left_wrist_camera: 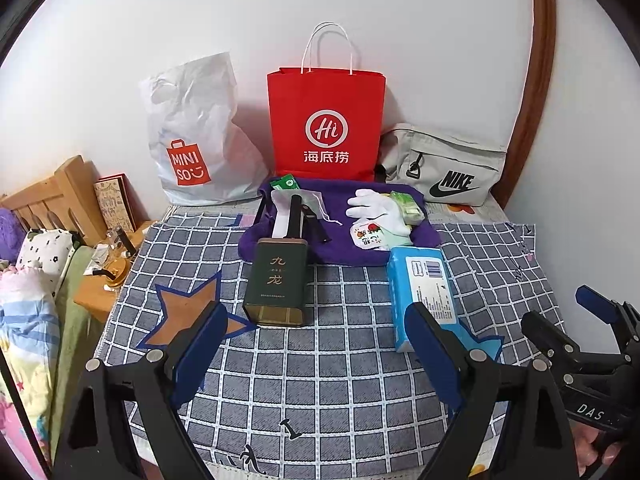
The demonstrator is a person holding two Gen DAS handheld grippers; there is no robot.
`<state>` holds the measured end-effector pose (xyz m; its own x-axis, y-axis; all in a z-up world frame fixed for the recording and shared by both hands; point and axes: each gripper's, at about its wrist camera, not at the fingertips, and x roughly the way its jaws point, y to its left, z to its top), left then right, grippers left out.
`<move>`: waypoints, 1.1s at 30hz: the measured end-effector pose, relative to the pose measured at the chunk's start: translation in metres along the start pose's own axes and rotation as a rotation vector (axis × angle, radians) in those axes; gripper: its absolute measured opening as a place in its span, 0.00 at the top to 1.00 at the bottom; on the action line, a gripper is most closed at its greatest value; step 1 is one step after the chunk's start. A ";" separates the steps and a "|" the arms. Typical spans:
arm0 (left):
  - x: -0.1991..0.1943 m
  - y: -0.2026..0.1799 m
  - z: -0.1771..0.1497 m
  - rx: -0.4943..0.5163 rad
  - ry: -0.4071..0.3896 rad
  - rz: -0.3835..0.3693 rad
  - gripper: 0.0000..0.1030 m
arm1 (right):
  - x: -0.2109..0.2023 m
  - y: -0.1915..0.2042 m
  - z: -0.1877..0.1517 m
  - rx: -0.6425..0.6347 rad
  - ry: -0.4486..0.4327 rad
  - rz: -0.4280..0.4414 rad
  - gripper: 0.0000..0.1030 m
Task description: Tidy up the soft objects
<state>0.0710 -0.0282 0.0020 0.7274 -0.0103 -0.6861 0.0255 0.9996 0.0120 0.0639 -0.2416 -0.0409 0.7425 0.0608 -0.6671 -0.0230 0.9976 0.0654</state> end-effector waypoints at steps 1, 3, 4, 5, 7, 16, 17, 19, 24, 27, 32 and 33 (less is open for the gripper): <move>-0.001 0.000 -0.001 0.001 -0.003 0.002 0.13 | -0.001 0.000 -0.001 0.003 -0.001 0.000 0.01; -0.002 -0.001 -0.001 -0.003 0.001 -0.002 0.13 | -0.004 -0.001 -0.002 0.010 -0.001 0.002 0.01; -0.002 -0.001 -0.001 0.000 0.001 -0.002 0.13 | -0.004 -0.002 -0.002 0.011 -0.001 0.002 0.01; -0.003 -0.002 -0.002 0.001 -0.001 0.000 0.13 | -0.005 -0.002 -0.003 0.012 -0.001 0.002 0.01; -0.003 -0.001 -0.002 0.001 0.000 0.004 0.13 | -0.006 -0.003 -0.003 0.015 -0.003 0.003 0.01; -0.006 -0.001 -0.002 0.002 0.005 0.008 0.13 | -0.009 -0.001 -0.004 0.017 -0.007 0.003 0.01; -0.006 0.000 -0.002 0.001 0.003 0.006 0.13 | -0.010 -0.001 -0.004 0.017 -0.009 0.003 0.01; -0.007 0.001 -0.001 0.001 0.003 0.004 0.13 | -0.012 0.000 -0.004 0.016 -0.013 0.003 0.01; -0.007 0.001 -0.001 0.002 0.004 0.006 0.13 | -0.015 0.001 -0.004 0.012 -0.016 0.001 0.01; -0.008 0.000 -0.002 0.001 0.004 0.006 0.13 | -0.016 0.001 -0.003 0.010 -0.016 0.001 0.01; -0.008 0.001 -0.001 -0.004 0.004 0.005 0.13 | -0.018 0.002 -0.002 0.004 -0.022 -0.001 0.01; -0.008 0.001 -0.002 -0.001 0.003 0.006 0.13 | -0.018 0.002 -0.002 0.004 -0.022 -0.002 0.01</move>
<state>0.0642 -0.0274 0.0062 0.7252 -0.0042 -0.6885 0.0203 0.9997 0.0153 0.0493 -0.2402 -0.0298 0.7571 0.0584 -0.6507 -0.0192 0.9976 0.0672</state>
